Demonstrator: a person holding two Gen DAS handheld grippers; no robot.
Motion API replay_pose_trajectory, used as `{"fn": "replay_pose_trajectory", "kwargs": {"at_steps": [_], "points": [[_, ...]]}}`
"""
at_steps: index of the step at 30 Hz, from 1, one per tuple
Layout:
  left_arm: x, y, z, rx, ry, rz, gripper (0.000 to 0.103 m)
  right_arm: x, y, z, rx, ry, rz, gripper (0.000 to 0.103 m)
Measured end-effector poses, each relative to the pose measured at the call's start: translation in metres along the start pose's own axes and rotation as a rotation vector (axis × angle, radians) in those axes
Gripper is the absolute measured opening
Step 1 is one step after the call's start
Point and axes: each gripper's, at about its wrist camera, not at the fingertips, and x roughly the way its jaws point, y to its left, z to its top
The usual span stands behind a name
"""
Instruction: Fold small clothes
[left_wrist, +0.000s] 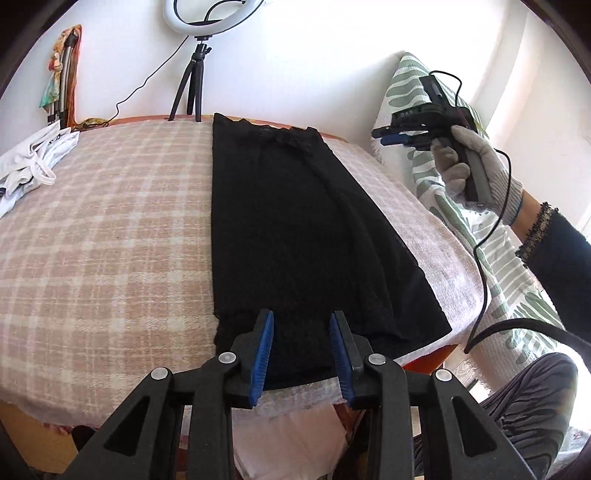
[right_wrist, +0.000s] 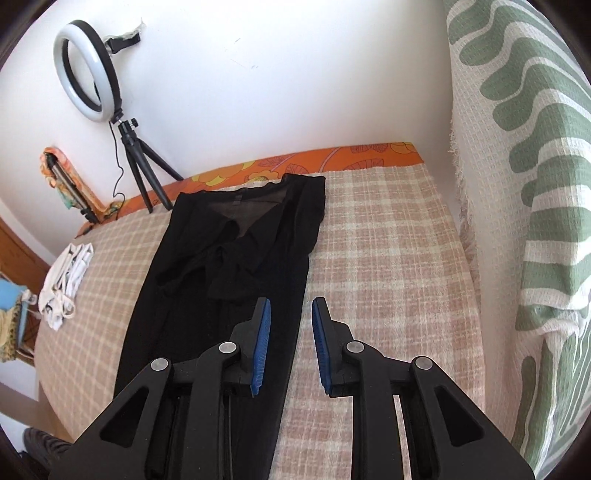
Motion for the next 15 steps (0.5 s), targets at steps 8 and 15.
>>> {"fn": "replay_pose_trajectory", "kwargs": {"at_steps": [8,15], "points": [[-0.016,0.037,-0.004,0.01,0.048,0.041,0.035,-0.065,0.015,-0.107,-0.011,0.061,0.007,0.021],[-0.003,0.054,-0.001,-0.104,0.13,-0.074,0.038,-0.069,0.031,-0.201,0.014,0.195,0.088,0.021]]}}
